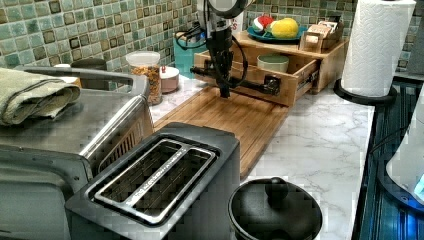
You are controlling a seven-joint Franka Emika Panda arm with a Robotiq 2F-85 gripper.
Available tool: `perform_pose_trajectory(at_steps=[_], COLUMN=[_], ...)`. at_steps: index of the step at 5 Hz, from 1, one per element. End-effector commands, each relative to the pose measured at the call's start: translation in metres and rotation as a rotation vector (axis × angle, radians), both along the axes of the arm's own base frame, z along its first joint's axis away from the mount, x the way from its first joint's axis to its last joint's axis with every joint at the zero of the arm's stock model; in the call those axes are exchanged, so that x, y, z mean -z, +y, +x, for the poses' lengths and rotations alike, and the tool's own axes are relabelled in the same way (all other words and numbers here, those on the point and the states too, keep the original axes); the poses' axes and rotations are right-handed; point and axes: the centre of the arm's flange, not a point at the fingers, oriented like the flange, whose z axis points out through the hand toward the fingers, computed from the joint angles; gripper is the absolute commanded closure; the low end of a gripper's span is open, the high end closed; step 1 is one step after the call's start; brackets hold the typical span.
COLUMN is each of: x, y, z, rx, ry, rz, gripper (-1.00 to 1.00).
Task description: Close the drawer.
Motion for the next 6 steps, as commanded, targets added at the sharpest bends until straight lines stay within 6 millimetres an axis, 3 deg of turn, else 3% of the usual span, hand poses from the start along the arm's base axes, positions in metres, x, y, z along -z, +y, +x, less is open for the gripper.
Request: perform_pose_trajectory(at_steps=[1, 3, 4, 6], x=[-0.077, -0.085, -0.092, -0.092], y=[-0.243, -0.318, -0.325, -0.325], z=[-0.024, -0.061, -0.075, -0.075], rx=[0.324, 0.363, 0.382, 0.382], ry=[-0.08, -0.114, -0.127, -0.126], rz=[0.008, -0.061, -0.116, -0.115], gripper=[1.0, 1.0, 1.0, 1.0])
